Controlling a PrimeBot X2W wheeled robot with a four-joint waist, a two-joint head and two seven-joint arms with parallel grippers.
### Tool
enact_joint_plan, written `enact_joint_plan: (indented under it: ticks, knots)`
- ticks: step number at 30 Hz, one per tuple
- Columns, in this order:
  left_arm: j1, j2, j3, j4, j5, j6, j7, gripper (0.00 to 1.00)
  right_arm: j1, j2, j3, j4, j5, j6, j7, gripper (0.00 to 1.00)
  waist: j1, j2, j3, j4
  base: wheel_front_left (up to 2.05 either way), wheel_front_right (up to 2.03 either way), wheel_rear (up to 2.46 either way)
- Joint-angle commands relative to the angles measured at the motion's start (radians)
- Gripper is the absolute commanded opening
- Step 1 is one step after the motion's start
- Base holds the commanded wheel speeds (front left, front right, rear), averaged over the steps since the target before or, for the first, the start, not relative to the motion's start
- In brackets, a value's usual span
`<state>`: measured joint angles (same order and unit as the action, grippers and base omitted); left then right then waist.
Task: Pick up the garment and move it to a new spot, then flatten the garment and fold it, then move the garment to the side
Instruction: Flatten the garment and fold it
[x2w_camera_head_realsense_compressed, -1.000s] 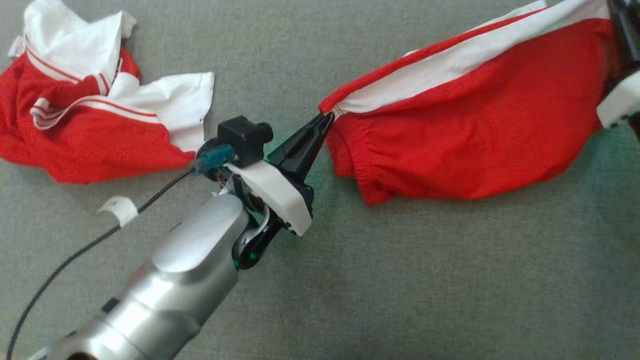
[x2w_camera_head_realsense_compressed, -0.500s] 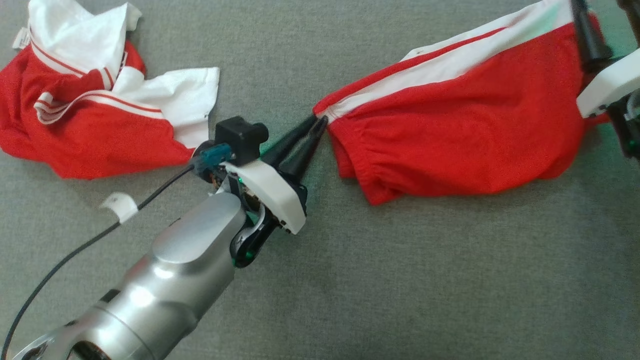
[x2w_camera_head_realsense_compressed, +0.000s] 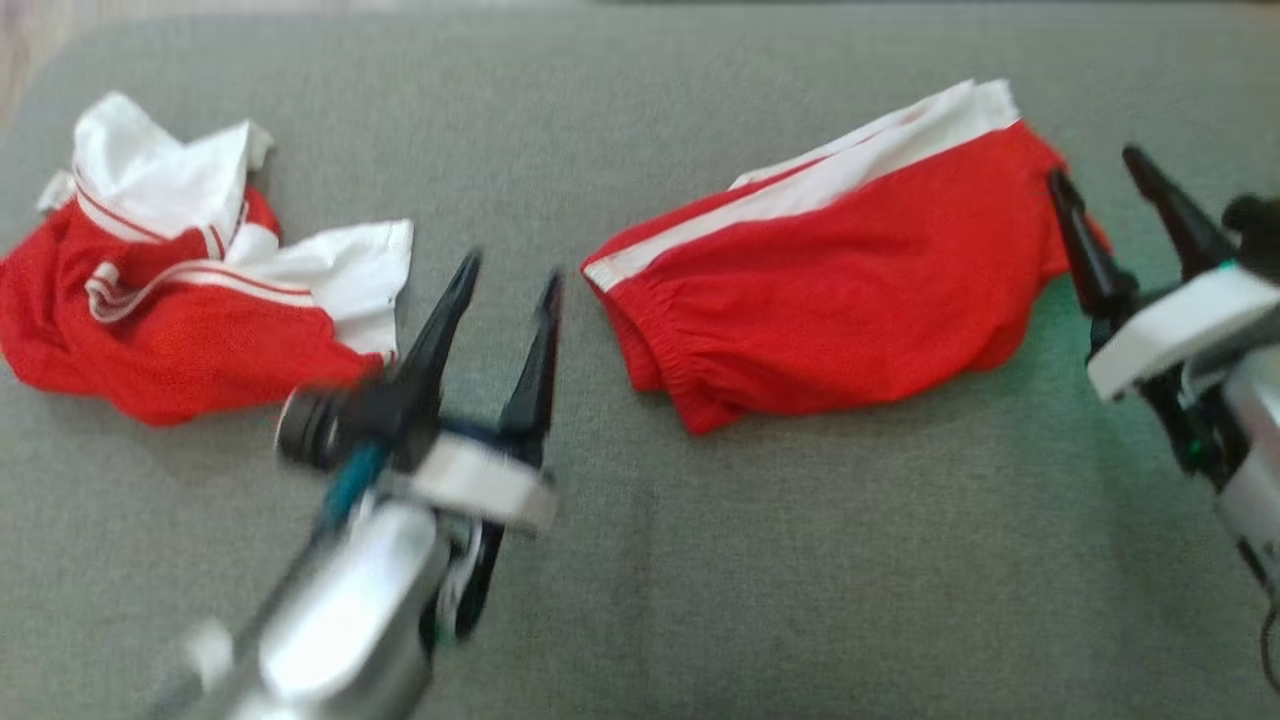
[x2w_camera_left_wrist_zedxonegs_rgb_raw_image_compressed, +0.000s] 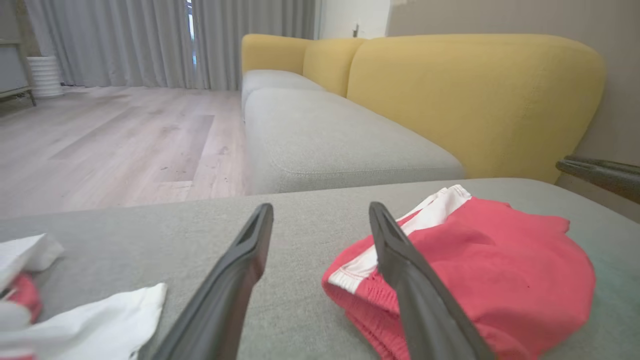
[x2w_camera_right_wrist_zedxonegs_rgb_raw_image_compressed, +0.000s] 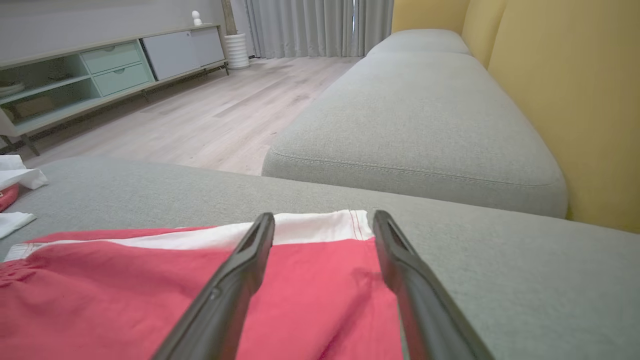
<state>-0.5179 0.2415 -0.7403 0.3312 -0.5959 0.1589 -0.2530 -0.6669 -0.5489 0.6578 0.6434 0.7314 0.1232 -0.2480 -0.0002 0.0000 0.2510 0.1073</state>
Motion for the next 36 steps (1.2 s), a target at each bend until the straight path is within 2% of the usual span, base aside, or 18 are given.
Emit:
enact_joint_plan:
  ticks: [1, 5, 9, 12, 17, 25, 30, 36]
  knots:
    - [0.029, 0.022, 0.061, -0.051, 0.025, 0.023, -0.008, 1.0, 0.024, -0.016, -0.009, -0.033, -0.001, 0.008, -0.013, 1.0, 0.0002, 0.0, -0.042, -0.014, 0.0, 0.0, 0.0]
    - [0.213, -0.025, 0.178, -0.196, 0.125, 0.104, -0.009, 1.0, 0.118, 0.0, -0.083, -0.051, -0.019, 0.008, -0.013, 1.0, 0.0002, 0.0, -0.078, 0.024, 0.0, 0.0, 0.0]
    - [0.343, -0.087, 0.218, -0.303, 0.218, 0.123, -0.009, 1.0, 0.176, 0.017, -0.165, -0.011, -0.024, 0.008, -0.014, 1.0, 0.0002, 0.0, -0.084, 0.095, 0.0, 0.0, 0.0]
    - [0.406, -0.124, 0.22, -0.361, 0.285, 0.118, -0.009, 1.0, 0.173, 0.022, -0.223, 0.066, -0.007, 0.008, 0.009, 1.0, 0.0002, 0.0, -0.071, 0.156, 0.0, 0.0, 0.0]
    - [0.464, -0.159, 0.192, -0.412, 0.367, 0.086, -0.009, 1.0, 0.101, 0.003, -0.303, 0.219, -0.02, 0.008, 0.06, 1.0, 0.0002, 0.0, -0.03, 0.239, 0.0, 0.0, 0.0]
    - [0.461, -0.184, 0.191, -0.435, 0.424, 0.061, -0.009, 1.0, -0.01, -0.032, -0.337, 0.407, -0.056, 0.008, 0.148, 1.0, 0.0002, 0.0, 0.047, 0.307, 0.0, 0.0, 0.0]
    - [0.455, -0.189, 0.193, -0.435, 0.429, 0.057, -0.009, 1.0, -0.03, -0.016, -0.32, 0.428, -0.047, 0.008, 0.197, 1.0, 0.0002, 0.0, 0.066, 0.309, 0.0, 0.0, 0.0]
    - [0.438, -0.191, 0.187, -0.432, 0.425, 0.056, -0.009, 1.0, -0.007, 0.021, -0.271, 0.361, 0.033, 0.008, 0.264, 1.0, 0.0002, 0.0, 0.07, 0.288, 0.0, 0.0, 0.0]
